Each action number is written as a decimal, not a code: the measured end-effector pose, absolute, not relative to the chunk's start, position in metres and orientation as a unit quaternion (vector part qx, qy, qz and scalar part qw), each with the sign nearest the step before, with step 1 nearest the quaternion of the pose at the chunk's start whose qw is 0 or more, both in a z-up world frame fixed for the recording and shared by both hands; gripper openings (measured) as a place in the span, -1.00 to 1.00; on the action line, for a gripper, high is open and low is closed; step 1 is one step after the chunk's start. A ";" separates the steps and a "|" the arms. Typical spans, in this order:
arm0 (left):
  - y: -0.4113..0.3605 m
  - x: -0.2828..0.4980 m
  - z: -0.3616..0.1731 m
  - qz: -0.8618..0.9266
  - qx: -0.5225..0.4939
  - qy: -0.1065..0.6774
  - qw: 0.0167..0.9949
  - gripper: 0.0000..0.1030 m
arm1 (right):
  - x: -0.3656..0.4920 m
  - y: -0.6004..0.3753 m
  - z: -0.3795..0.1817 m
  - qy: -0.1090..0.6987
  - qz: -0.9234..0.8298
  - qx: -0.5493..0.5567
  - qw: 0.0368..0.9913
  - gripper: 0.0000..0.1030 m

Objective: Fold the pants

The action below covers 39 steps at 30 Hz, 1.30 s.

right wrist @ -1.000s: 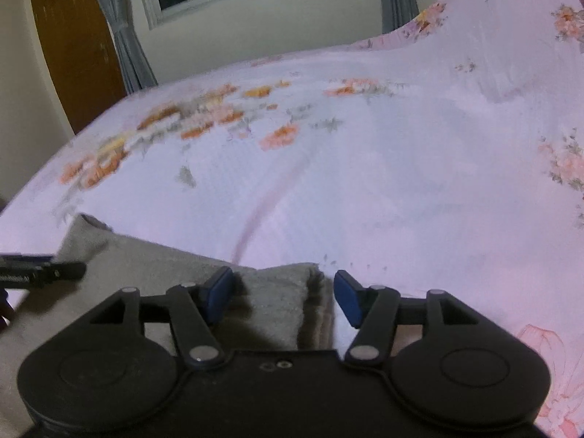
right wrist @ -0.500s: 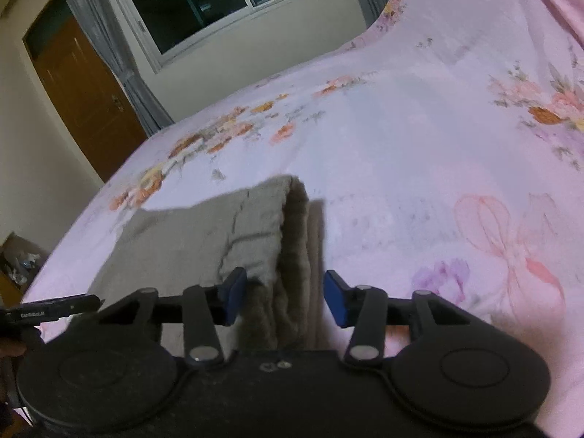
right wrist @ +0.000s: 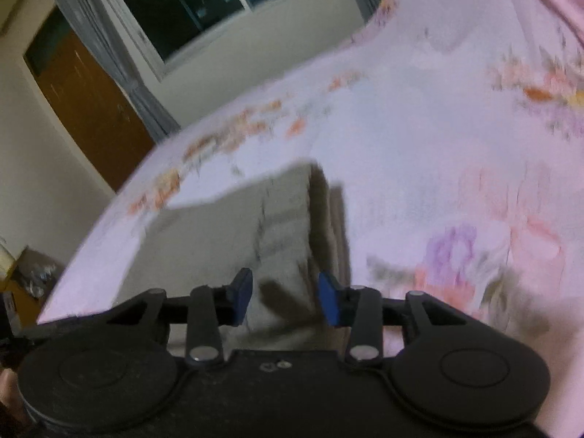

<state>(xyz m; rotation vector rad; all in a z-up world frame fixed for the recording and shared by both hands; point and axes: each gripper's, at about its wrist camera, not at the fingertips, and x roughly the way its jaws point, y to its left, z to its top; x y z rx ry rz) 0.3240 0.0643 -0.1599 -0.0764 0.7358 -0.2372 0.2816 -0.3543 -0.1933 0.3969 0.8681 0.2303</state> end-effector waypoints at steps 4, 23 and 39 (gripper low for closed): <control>0.066 0.325 -0.166 -0.111 -0.057 0.360 0.925 0.72 | 0.286 -0.354 -0.199 0.419 0.104 0.217 0.875 -0.15; 0.068 0.328 -0.169 -0.119 -0.063 0.359 0.924 0.72 | 0.286 -0.355 -0.202 0.426 0.099 0.239 0.867 -0.05; 0.068 0.328 -0.170 -0.123 -0.064 0.359 0.923 0.72 | 0.289 -0.355 -0.203 0.428 0.099 0.235 0.867 -0.03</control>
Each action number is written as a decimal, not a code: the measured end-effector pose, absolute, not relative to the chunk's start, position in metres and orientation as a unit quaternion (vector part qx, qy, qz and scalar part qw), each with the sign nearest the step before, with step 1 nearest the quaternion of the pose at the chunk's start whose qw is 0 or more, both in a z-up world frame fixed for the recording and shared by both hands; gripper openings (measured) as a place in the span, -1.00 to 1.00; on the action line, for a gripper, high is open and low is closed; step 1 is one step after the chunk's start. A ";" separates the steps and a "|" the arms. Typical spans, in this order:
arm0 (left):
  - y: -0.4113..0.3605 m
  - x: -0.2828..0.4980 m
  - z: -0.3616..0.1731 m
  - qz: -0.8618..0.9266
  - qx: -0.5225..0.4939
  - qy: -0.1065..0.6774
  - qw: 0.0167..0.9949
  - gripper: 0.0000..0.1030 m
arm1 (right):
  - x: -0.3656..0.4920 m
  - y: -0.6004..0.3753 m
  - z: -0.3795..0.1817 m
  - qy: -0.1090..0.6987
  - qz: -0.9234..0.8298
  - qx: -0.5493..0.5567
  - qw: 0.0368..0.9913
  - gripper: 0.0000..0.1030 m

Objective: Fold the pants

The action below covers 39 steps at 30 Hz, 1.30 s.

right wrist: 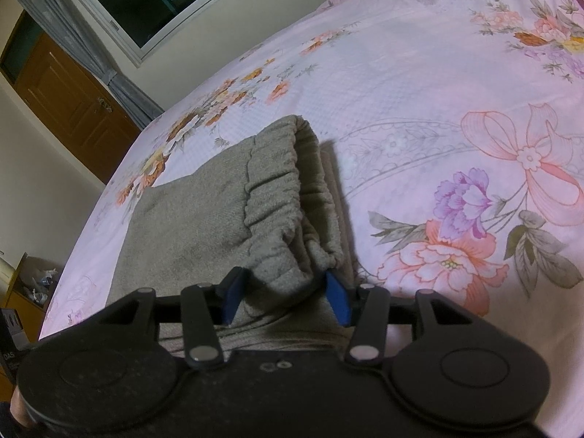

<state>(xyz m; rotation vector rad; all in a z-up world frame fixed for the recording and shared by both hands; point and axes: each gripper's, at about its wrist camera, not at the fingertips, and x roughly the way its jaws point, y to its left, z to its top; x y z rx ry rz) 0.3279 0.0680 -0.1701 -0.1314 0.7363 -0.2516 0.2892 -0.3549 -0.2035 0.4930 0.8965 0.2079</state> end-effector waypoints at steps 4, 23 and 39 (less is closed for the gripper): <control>0.068 0.328 -0.170 -0.123 -0.065 0.359 0.923 0.72 | 0.283 -0.353 -0.195 0.413 0.105 0.245 0.871 -0.03; 0.073 0.329 -0.172 -0.130 -0.072 0.360 0.921 0.72 | 0.299 -0.362 -0.217 0.400 0.137 0.369 0.828 -0.28; 0.101 0.344 -0.171 -0.169 -0.140 0.359 0.907 0.71 | 0.282 -0.402 -0.202 0.394 0.127 0.308 0.857 0.35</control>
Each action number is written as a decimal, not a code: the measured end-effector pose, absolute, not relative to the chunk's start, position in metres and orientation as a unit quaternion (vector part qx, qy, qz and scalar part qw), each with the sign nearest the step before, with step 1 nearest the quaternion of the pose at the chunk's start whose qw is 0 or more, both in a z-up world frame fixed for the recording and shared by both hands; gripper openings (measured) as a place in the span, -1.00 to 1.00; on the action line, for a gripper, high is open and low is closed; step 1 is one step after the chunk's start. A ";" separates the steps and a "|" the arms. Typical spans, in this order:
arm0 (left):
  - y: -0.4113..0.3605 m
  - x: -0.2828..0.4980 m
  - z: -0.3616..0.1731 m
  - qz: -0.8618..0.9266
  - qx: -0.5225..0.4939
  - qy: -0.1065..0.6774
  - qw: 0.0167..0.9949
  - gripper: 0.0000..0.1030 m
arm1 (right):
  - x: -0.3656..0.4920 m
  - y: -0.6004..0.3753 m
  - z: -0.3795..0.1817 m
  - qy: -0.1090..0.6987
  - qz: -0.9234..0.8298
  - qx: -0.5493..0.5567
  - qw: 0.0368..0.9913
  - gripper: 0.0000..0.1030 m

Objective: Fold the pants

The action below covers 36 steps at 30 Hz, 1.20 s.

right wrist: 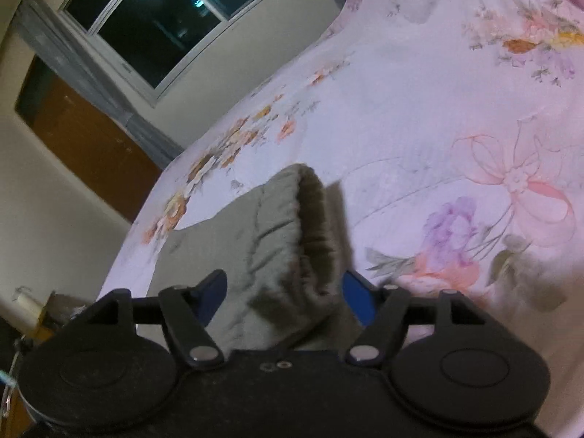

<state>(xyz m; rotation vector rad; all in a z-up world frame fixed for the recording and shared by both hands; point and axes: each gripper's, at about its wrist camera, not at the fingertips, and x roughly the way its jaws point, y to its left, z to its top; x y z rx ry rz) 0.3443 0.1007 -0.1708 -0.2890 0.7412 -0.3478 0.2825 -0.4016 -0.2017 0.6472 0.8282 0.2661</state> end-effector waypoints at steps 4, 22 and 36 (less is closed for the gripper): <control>0.118 0.378 -0.186 -0.228 -0.223 0.372 0.872 0.71 | 0.303 -0.420 -0.225 0.418 0.176 0.332 0.827 0.37; 0.128 0.444 -0.212 -0.359 -0.362 0.297 0.807 -0.44 | 0.384 -0.392 -0.234 0.413 0.370 0.335 0.762 -0.17; 0.136 0.598 -0.183 -0.131 -0.244 0.366 0.888 0.05 | 0.566 -0.344 -0.235 0.491 0.171 0.250 0.817 0.47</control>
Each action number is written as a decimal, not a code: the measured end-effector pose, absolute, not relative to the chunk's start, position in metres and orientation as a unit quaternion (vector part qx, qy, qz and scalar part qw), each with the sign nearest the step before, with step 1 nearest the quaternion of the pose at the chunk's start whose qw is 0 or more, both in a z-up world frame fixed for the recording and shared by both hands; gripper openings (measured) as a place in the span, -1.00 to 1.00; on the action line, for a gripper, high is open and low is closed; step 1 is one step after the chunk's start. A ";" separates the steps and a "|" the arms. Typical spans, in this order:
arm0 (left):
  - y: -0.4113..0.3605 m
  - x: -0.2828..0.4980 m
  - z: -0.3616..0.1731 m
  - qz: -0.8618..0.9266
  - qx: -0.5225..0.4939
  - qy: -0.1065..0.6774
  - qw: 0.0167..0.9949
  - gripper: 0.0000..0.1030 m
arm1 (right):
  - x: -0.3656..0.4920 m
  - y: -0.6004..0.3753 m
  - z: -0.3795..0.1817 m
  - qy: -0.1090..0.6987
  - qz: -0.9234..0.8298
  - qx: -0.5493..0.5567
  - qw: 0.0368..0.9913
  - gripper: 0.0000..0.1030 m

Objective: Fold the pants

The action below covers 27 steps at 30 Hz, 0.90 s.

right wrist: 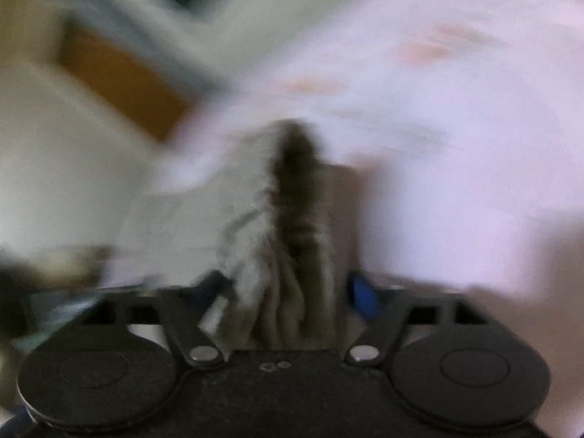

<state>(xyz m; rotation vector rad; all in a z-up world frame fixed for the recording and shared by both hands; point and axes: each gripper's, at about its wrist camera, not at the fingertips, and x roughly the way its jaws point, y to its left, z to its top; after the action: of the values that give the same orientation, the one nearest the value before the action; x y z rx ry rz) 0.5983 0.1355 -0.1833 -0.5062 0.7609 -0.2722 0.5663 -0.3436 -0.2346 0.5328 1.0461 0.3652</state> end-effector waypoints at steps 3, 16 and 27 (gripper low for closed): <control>0.130 0.567 -0.172 -0.167 -0.241 0.335 0.895 0.06 | 0.534 -0.345 -0.214 0.451 0.201 0.256 0.831 0.39; 0.109 0.484 -0.152 -0.069 -0.120 0.321 0.937 0.55 | 0.464 -0.329 -0.170 0.421 0.151 0.135 0.884 1.00; 0.101 0.273 -0.083 -0.033 -0.122 0.258 0.958 0.99 | 0.266 -0.299 -0.078 0.328 0.090 0.007 0.940 1.00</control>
<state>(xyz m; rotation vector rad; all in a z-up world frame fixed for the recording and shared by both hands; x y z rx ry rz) 0.2726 0.1009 -0.0831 -0.2478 0.5237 -0.0678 0.2656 -0.2985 -0.0776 0.0139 0.6693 0.1829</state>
